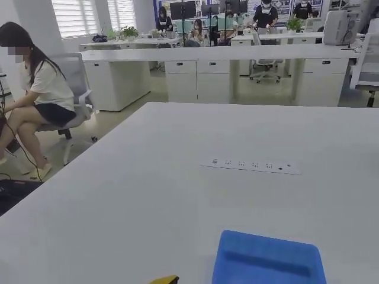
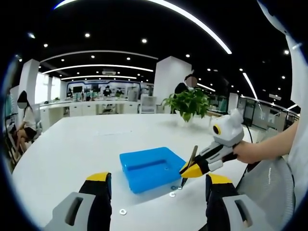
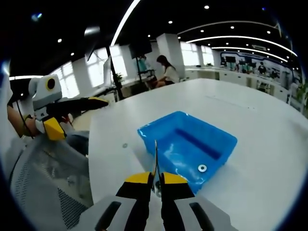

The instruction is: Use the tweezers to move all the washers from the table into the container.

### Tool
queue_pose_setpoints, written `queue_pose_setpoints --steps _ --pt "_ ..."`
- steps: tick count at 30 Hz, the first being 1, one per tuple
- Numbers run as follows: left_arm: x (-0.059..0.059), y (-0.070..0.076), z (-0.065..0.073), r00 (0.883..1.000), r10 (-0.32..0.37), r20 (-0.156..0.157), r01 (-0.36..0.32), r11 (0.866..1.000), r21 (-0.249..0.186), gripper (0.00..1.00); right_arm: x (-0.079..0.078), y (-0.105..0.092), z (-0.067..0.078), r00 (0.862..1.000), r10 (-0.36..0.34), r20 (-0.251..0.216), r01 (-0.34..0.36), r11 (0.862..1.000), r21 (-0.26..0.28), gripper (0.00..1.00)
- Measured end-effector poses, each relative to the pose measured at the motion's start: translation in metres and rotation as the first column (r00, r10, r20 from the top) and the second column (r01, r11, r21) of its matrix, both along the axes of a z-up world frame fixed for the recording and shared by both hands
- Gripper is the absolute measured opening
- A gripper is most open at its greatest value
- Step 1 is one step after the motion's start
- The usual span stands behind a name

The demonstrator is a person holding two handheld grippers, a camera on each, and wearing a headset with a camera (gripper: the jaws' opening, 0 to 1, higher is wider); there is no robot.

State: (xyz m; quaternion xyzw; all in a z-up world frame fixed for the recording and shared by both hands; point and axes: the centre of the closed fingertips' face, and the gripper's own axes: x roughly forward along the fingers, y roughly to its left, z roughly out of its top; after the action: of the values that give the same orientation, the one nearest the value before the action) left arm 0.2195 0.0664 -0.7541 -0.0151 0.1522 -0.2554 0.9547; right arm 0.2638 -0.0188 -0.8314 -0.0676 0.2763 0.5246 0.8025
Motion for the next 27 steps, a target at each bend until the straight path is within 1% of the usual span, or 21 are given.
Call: queue_pose_setpoints --steps 7,14,16,18,21,24,27 --pt "-0.0002 -0.0001 -0.0006 1.0 -0.002 -0.002 0.002 1.0 0.004 0.81 0.0006 0.0019 -0.0066 0.999 0.023 0.023 -0.022 0.999 -0.041 0.04" --pt "-0.0009 -0.0003 -0.0015 1.0 -0.005 -0.006 0.005 1.0 0.011 0.81 0.0001 0.0028 -0.0057 0.999 0.032 0.031 -0.031 0.999 -0.042 0.04" --pt "-0.0009 -0.0002 -0.0013 1.0 -0.004 -0.004 0.004 1.0 0.013 0.81 -0.001 0.003 -0.0058 0.998 0.04 0.039 -0.038 0.998 -0.049 0.03" --pt "-0.0007 0.0 -0.0009 1.0 -0.004 -0.003 0.004 1.0 0.01 0.81 -0.0027 0.0033 -0.0061 0.997 0.055 0.059 -0.051 0.997 -0.066 0.03" --pt "-0.0009 -0.0003 -0.0012 1.0 -0.006 -0.004 0.006 1.0 0.011 0.81 -0.0022 0.0026 -0.0066 0.997 0.053 0.057 -0.048 0.996 -0.08 0.03" --pt "-0.0009 -0.0005 -0.0014 1.0 -0.006 -0.005 0.006 1.0 0.012 0.81 -0.0016 0.0025 -0.0067 0.998 0.038 0.051 -0.034 0.997 -0.069 0.02" --pt "-0.0007 0.0 -0.0013 1.0 -0.003 -0.006 0.003 1.0 0.009 0.81 -0.0003 0.0 -0.0062 1.0 -0.006 0.005 0.006 0.999 -0.034 0.02"
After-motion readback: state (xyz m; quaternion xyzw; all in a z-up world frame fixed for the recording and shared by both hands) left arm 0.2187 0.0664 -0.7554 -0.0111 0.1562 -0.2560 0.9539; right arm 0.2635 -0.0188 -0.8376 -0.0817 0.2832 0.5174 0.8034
